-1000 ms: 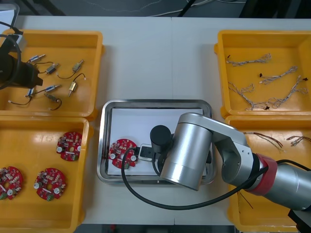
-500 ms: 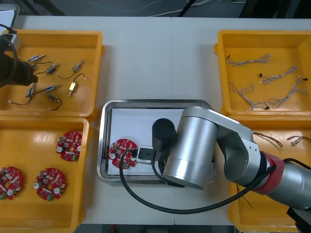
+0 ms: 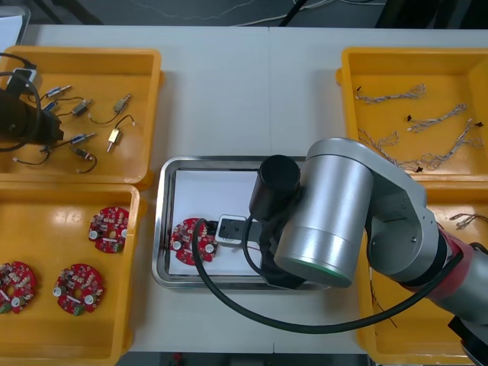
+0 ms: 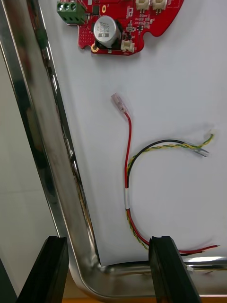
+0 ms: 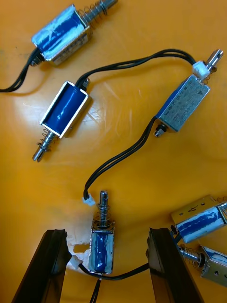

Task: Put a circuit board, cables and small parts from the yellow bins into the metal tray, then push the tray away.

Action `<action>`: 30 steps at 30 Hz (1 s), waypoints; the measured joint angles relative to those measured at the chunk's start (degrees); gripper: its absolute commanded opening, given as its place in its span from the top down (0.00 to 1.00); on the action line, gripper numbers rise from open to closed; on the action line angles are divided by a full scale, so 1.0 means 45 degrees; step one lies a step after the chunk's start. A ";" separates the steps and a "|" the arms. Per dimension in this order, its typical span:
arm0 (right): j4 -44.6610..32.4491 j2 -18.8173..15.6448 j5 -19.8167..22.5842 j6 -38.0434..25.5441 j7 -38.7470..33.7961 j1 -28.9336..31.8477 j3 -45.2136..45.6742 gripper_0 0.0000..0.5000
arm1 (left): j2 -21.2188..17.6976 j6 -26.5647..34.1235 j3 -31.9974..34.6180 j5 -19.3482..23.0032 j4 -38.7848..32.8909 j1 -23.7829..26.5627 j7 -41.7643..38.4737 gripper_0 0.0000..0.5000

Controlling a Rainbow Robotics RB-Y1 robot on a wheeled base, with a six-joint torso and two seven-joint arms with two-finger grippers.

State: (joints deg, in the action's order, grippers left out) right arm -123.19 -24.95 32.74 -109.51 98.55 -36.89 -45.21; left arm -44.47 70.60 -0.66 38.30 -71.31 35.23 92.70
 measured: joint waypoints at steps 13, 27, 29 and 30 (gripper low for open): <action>-0.1268 -0.1319 0.2469 -0.0062 -0.2313 0.0006 0.2911 0.00 | 0.0439 -0.0072 0.0000 -0.0568 0.0107 0.0000 0.0469 0.01; -0.1101 -0.3762 0.5679 -0.0068 -0.6212 0.0035 0.7051 0.00 | 0.0450 -0.0074 0.0005 -0.0553 0.0186 0.0001 0.0469 0.01; -0.0789 -0.4120 0.5998 -0.0069 -0.6866 0.0036 0.7446 0.00 | 0.0450 -0.0074 0.0005 -0.0548 0.0307 0.0001 0.0469 0.01; -0.0612 -0.4288 0.6099 -0.0069 -0.7005 0.0036 0.7612 0.00 | 0.0450 -0.0074 0.0005 -0.0539 0.0358 0.0001 0.0469 0.01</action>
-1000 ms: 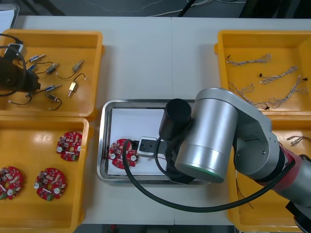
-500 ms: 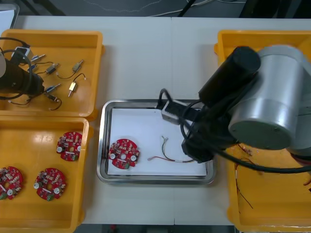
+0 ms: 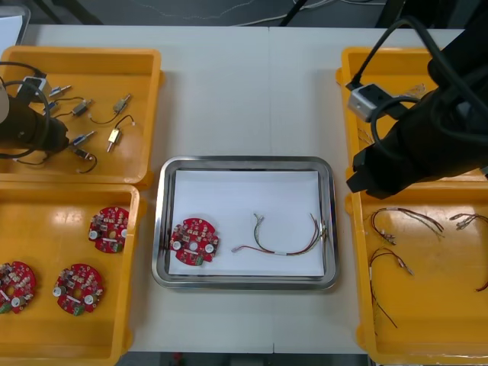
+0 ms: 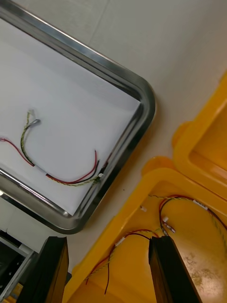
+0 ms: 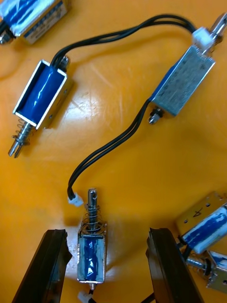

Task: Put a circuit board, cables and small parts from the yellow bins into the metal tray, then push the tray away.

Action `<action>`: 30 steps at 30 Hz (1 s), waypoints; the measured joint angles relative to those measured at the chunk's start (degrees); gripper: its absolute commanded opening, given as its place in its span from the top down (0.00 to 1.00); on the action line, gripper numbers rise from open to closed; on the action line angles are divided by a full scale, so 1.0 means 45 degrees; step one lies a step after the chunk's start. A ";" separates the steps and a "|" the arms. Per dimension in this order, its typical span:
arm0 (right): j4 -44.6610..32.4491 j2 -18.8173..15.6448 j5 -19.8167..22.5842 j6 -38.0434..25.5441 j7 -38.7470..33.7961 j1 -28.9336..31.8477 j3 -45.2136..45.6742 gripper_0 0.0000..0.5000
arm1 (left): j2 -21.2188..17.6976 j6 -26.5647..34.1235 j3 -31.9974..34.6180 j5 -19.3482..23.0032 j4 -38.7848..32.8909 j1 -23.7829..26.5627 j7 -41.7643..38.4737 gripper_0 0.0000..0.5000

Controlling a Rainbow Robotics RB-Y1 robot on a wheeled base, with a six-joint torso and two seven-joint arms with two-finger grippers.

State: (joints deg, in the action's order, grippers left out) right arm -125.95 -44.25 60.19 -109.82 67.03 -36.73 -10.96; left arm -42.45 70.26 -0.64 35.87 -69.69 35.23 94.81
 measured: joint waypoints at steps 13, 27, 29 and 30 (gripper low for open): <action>0.2231 -0.1304 -0.0573 0.0000 -0.2245 0.0156 0.1207 0.00 | 0.0000 0.0018 0.0001 0.0097 0.0286 0.0000 0.0001 0.05; 0.4238 -0.1463 -0.1804 0.0000 -0.3159 0.0550 0.2304 0.00 | -0.0001 0.0019 0.0000 0.0196 0.0344 0.0000 0.0002 0.84; 0.4391 -0.1463 -0.2138 0.0000 -0.3159 0.0552 0.2446 0.00 | -0.0001 0.0019 0.0000 0.0199 0.0345 0.0000 0.0002 1.00; 0.4448 -0.1463 -0.2309 0.0000 -0.3159 0.0552 0.2490 0.00 | -0.0001 0.0019 0.0000 0.0200 0.0345 0.0000 0.0002 1.00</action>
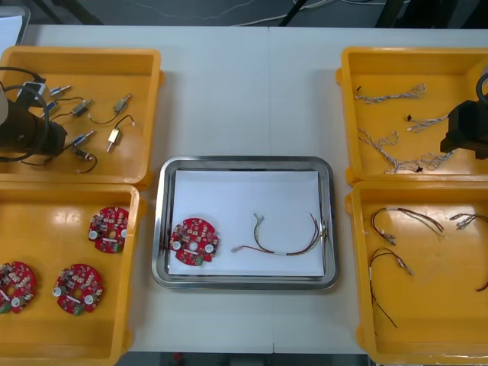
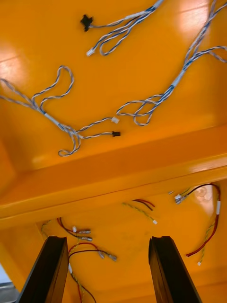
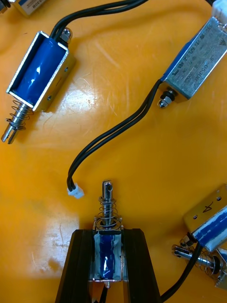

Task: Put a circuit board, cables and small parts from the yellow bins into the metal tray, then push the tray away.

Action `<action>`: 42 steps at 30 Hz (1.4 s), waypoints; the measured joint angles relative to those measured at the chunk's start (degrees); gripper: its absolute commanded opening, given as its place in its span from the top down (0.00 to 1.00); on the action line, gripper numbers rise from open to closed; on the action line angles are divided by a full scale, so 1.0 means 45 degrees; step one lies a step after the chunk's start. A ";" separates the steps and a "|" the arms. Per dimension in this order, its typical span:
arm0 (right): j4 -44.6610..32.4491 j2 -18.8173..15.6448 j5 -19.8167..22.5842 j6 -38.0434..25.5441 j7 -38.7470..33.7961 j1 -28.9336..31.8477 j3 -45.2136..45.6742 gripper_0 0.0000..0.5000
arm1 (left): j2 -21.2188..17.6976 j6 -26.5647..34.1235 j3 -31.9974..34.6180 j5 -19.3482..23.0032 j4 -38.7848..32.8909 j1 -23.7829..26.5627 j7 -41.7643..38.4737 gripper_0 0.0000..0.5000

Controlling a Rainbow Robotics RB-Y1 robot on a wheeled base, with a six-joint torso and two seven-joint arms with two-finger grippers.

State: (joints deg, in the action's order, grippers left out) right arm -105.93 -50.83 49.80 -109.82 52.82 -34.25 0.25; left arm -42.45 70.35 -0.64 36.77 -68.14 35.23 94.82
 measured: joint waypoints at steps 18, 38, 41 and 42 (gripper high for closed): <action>0.1509 0.0076 -0.0962 0.0000 0.0087 -0.0340 0.0044 0.00 | -0.0011 0.1305 0.0055 0.0416 -0.0601 0.0135 0.0000 1.00; 0.5230 0.1826 -0.3460 0.1537 0.4326 -0.2157 -0.0342 0.00 | -0.0012 0.4516 0.1143 0.0497 -0.3088 0.0390 -0.0001 1.00; 0.5712 0.2012 -0.3518 0.1939 0.4737 -0.2395 -0.0537 0.00 | -0.0012 0.5011 0.1228 0.0503 -0.3439 0.0391 -0.0001 1.00; 0.5850 0.2089 -0.3521 0.2112 0.5001 -0.2436 -0.0554 0.00 | -0.0012 0.5178 0.1235 0.0504 -0.3560 0.0391 -0.0001 1.00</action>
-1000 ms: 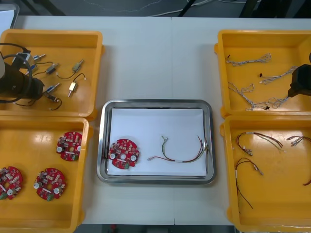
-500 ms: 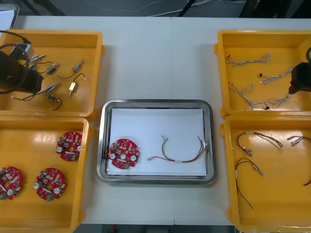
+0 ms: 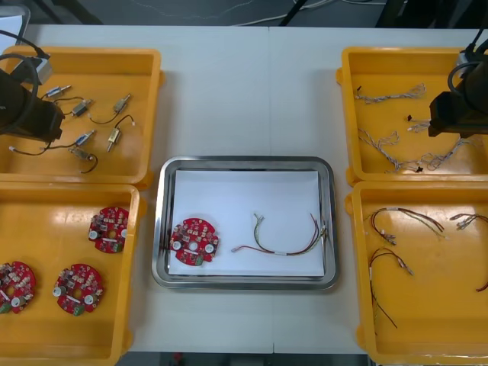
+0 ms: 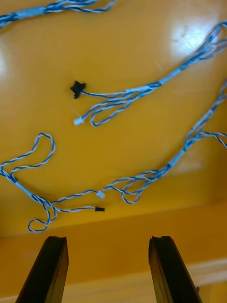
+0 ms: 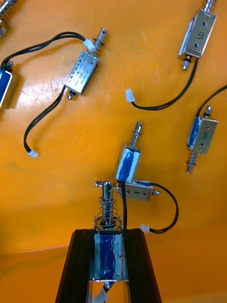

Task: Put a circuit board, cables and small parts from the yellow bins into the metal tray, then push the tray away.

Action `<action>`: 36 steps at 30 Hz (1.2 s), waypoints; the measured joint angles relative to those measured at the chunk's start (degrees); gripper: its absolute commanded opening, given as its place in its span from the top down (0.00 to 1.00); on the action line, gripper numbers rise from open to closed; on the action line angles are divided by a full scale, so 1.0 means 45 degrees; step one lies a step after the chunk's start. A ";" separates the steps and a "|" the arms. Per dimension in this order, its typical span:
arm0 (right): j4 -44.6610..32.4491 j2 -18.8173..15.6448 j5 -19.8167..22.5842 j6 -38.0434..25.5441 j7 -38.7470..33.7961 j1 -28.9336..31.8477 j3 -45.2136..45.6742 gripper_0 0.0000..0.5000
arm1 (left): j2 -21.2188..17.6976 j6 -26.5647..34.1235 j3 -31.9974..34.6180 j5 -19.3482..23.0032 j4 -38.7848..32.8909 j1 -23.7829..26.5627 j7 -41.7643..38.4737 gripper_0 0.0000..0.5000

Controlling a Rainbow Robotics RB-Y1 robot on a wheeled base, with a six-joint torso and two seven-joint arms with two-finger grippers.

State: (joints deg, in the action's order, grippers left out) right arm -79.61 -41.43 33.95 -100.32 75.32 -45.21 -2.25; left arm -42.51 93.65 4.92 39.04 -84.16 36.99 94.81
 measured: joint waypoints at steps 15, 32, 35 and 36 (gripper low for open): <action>0.0726 0.0840 -0.0606 0.1063 0.3142 -0.0043 -0.1082 0.00 | -0.0001 0.1141 0.0037 0.0348 -0.1205 0.0002 -0.0006 1.00; 0.1513 0.1784 -0.0617 0.1828 0.3152 -0.0045 -0.1426 0.00 | -0.0001 0.0998 0.0784 0.1698 -0.1325 0.0002 -0.0025 1.00; 0.1517 0.1817 -0.0617 0.1831 0.3152 -0.0041 -0.1426 0.00 | -0.0001 0.0827 0.0869 0.1643 -0.1424 0.0003 -0.0026 1.00; 0.1519 0.1825 -0.0617 0.1836 0.3152 -0.0039 -0.1426 0.00 | -0.0001 0.0798 0.0890 0.1481 -0.1545 0.0003 -0.0026 1.00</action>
State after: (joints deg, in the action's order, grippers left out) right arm -72.77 -33.22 31.17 -92.06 89.50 -45.39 -8.66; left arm -42.51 97.24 8.93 45.71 -91.11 37.00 94.70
